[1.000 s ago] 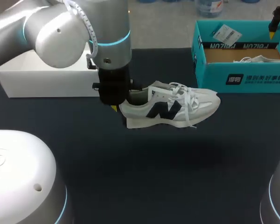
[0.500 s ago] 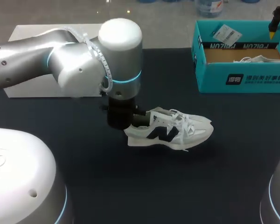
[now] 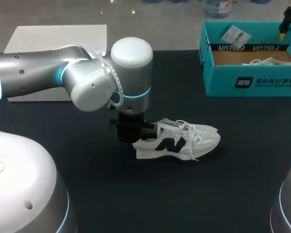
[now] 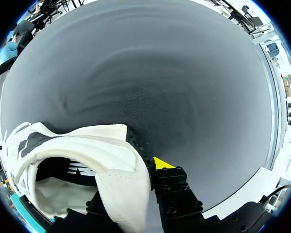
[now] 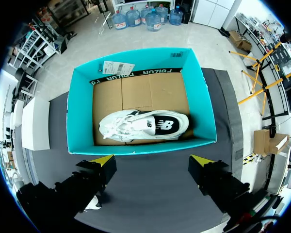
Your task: Take the shoe out of the shoebox, open the shoe tongue, remove and reinsert the insole, then place the shoe into the shoebox
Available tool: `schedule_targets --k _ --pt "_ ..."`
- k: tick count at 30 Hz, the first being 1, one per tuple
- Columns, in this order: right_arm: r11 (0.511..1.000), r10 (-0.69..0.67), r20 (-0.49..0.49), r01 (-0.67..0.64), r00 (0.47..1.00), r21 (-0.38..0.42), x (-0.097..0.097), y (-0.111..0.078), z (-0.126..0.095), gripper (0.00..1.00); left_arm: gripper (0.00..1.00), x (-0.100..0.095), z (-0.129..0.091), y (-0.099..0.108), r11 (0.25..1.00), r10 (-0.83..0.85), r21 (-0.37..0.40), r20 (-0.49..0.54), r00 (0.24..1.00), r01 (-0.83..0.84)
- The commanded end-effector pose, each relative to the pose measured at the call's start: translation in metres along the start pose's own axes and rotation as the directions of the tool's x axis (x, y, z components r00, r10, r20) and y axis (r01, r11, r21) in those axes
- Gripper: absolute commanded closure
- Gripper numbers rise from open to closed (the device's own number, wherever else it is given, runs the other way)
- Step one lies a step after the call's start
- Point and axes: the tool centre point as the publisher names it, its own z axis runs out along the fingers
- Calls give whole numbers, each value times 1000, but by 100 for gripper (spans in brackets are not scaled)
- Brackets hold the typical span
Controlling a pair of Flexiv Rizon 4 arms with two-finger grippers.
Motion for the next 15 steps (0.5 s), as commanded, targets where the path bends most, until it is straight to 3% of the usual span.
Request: schedule_targets --k 1,4,5,6,7,8,9,10,11,15 --pt "1000 1 1 -1 1000 -1 0 0 0 0 100 2 21 -3 1000 0 6 -47 999 0" --pt "1000 1 1 -1 1000 -1 0 0 0 0 100 3 16 -4 1000 5 0 -39 999 -5" --pt "1000 1 1 -1 1000 -1 0 0 0 0 95 4 14 -5 1000 6 -2 -29 1000 -6" --pt "1000 1 1 -1 1000 -1 0 0 0 0 65 4 11 -5 1000 10 1 -24 1000 -10" --pt "1000 1 1 -1 1000 -1 0 0 0 0 53 4 9 -6 1000 12 -5 -26 1000 -12" --pt "1000 1 1 -1 1000 -1 0 0 0 0 51 4 7 -6 1000 17 -7 -20 1000 -17" --pt "1000 1 1 -1 1000 -1 0 0 0 0 33 4 4 -6 1000 23 -7 -16 1000 -23" --pt "1000 1 1 -1 1000 -1 0 0 0 0 7 4 1 -6 1000 23 -9 -15 1000 -23" --pt "1000 1 1 -1 1000 -1 0 0 0 0 0 4 -1 -6 1000 21 -12 -11 1000 -21" --pt "1000 1 1 -1 1000 -1 0 0 0 0 0 4 -15 -4 1000 2 -3 -5 1000 -2"
